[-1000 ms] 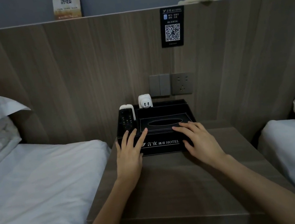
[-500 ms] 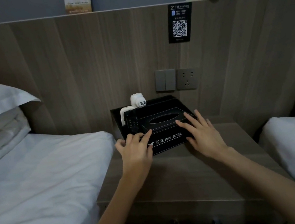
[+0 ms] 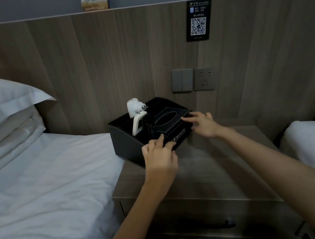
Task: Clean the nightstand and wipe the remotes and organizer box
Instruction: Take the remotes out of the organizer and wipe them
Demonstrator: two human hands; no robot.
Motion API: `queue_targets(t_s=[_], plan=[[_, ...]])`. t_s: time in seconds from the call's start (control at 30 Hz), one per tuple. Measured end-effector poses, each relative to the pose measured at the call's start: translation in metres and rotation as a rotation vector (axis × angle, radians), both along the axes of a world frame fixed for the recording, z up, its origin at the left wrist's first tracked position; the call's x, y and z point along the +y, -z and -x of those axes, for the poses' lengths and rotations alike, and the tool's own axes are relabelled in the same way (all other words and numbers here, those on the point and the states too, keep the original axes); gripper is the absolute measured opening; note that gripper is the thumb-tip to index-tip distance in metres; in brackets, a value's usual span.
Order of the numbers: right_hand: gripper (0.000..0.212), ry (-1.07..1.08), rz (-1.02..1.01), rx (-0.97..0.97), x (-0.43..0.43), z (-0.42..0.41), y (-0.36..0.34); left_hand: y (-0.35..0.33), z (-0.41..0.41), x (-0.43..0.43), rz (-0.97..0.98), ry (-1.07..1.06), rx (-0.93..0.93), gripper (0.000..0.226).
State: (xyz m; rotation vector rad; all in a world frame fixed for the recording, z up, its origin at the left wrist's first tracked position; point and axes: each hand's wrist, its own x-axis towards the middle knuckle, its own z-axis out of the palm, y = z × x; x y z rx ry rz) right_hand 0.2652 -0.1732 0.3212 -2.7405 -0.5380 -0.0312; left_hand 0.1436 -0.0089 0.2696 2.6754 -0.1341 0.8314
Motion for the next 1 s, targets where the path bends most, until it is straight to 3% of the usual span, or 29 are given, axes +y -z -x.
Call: queue_targets(t_s=[0.1,0.2,0.3,0.53,0.63,0.77,0.9,1.0], plan=[[0.039,-0.108,-0.212,-0.135,0.016,0.015,-0.007,-0.002,0.014,0.024,0.163,0.131,-0.119,0.032],[0.047,-0.218,-0.39,-0.126,0.04,0.033,-0.012,-0.002,0.024,0.051,0.199,0.086,-0.262,0.028],[0.063,-0.203,-0.422,-0.041,0.066,0.048,-0.011,-0.006,0.022,0.08,0.142,-0.035,-0.22,0.03],[0.045,-0.045,-0.526,-0.117,0.102,0.062,-0.004,-0.01,0.01,0.108,-0.059,0.075,-0.064,0.062],[0.043,-0.009,-0.611,-0.168,0.102,0.067,-0.008,-0.009,0.001,0.105,0.015,0.137,-0.005,0.071],[0.04,0.042,-0.893,-0.248,0.089,0.072,-0.034,-0.004,-0.008,0.103,0.159,0.162,-0.043,0.066],[0.038,0.049,-1.058,-0.355,0.062,0.08,-0.071,-0.002,-0.011,0.103,0.126,0.137,-0.097,0.066],[0.036,0.037,-1.054,-0.354,0.04,0.086,-0.083,-0.001,-0.014,0.086,0.126,0.093,-0.107,0.065]])
